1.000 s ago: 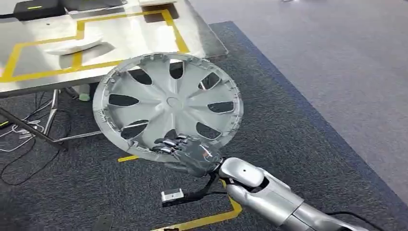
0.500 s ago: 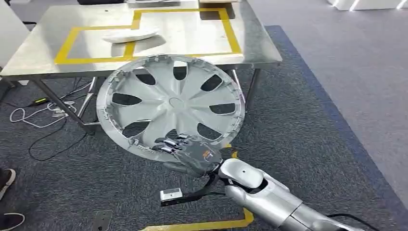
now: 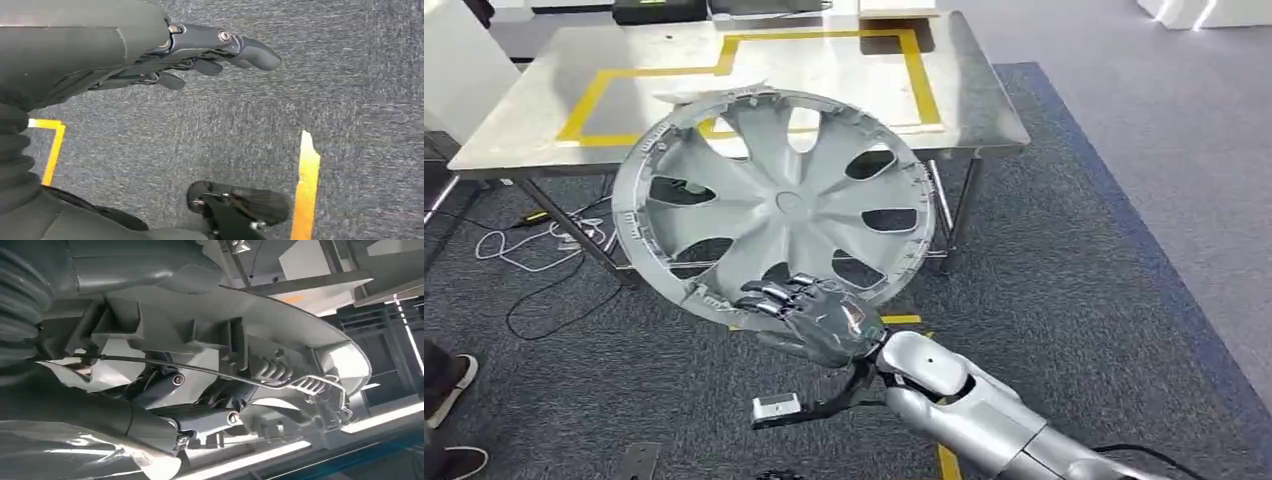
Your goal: Take the parts from the cabinet and place them on the table.
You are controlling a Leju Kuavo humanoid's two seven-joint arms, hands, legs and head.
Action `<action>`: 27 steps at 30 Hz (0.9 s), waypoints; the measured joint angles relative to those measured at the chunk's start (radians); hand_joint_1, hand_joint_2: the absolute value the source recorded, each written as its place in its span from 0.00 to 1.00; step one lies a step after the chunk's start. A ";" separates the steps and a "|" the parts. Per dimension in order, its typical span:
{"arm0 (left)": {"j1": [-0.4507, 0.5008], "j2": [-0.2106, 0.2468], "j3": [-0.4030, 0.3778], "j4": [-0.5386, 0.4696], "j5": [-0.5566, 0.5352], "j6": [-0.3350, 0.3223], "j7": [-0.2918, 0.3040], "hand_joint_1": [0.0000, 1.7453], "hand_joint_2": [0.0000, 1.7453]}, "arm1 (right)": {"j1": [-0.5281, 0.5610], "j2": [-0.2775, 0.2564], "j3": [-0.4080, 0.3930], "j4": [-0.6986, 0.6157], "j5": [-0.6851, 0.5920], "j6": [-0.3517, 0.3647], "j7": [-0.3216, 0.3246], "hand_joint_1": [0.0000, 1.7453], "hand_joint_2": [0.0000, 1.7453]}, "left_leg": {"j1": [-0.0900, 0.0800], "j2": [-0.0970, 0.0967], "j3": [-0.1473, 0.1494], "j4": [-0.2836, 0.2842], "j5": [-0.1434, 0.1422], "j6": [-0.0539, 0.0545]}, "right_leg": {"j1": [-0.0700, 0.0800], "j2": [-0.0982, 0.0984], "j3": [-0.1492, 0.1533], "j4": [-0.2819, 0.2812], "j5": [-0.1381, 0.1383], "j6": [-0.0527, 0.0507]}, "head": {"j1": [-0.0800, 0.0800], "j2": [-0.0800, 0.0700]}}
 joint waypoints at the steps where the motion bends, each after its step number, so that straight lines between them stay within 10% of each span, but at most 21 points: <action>1: 0.000 0.000 0.000 0.000 0.000 0.000 0.000 0.00 1.00 | 0.000 0.000 0.000 -0.001 0.000 0.000 0.000 1.00 1.00 | 0.000 0.000 0.020 -0.063 0.049 0.002 | -0.001 -0.002 0.016 0.000 -0.010 0.002 | 0.000 0.000; 3: 0.000 0.002 0.000 0.000 0.000 0.001 0.000 0.00 1.00 | -0.002 0.004 0.000 -0.004 -0.001 0.000 0.000 1.00 1.00 | -0.002 0.005 0.052 -0.173 0.113 0.005 | -0.004 -0.004 0.041 -0.002 -0.031 0.006 | 0.001 0.000; 8: 0.002 0.002 0.001 0.000 -0.001 0.002 0.003 0.00 1.00 | -0.004 0.009 -0.003 -0.013 -0.001 -0.007 0.002 1.00 1.00 | -0.018 0.009 0.116 -0.235 0.019 0.048 | 0.000 -0.010 0.076 -0.046 -0.011 0.042 | -0.008 0.000; 11: 0.007 0.001 0.001 -0.001 -0.004 0.002 0.003 0.00 1.00 | 0.004 0.010 -0.003 -0.013 -0.002 -0.006 0.000 1.00 1.00 | -0.018 -0.001 0.176 -0.273 -0.005 0.069 | 0.008 0.002 -0.091 0.190 0.053 0.013 | 0.000 0.000; 15: 0.012 0.000 0.001 -0.001 -0.005 0.001 0.003 0.00 1.00 | 0.024 -0.001 -0.003 -0.008 -0.008 -0.004 0.002 1.00 1.00 | -0.026 -0.015 0.276 -0.291 -0.074 0.072 | 0.028 0.015 -0.284 0.276 -0.126 0.002 | 0.005 0.000; 17: 0.012 0.000 0.001 -0.001 -0.005 0.001 0.004 0.00 1.00 | 0.028 -0.001 -0.004 -0.008 -0.010 -0.003 0.002 1.00 1.00 | -0.029 -0.020 0.320 -0.291 -0.106 0.073 | 0.028 0.014 -0.304 0.222 -0.130 0.004 | 0.004 0.000; 27: 0.012 0.000 0.001 -0.001 -0.006 0.001 0.004 0.00 1.00 | 0.028 -0.002 -0.004 -0.008 -0.010 -0.003 0.002 1.00 1.00 | -0.029 -0.021 0.322 -0.291 -0.107 0.073 | 0.028 0.014 -0.305 0.219 -0.128 0.005 | 0.004 0.000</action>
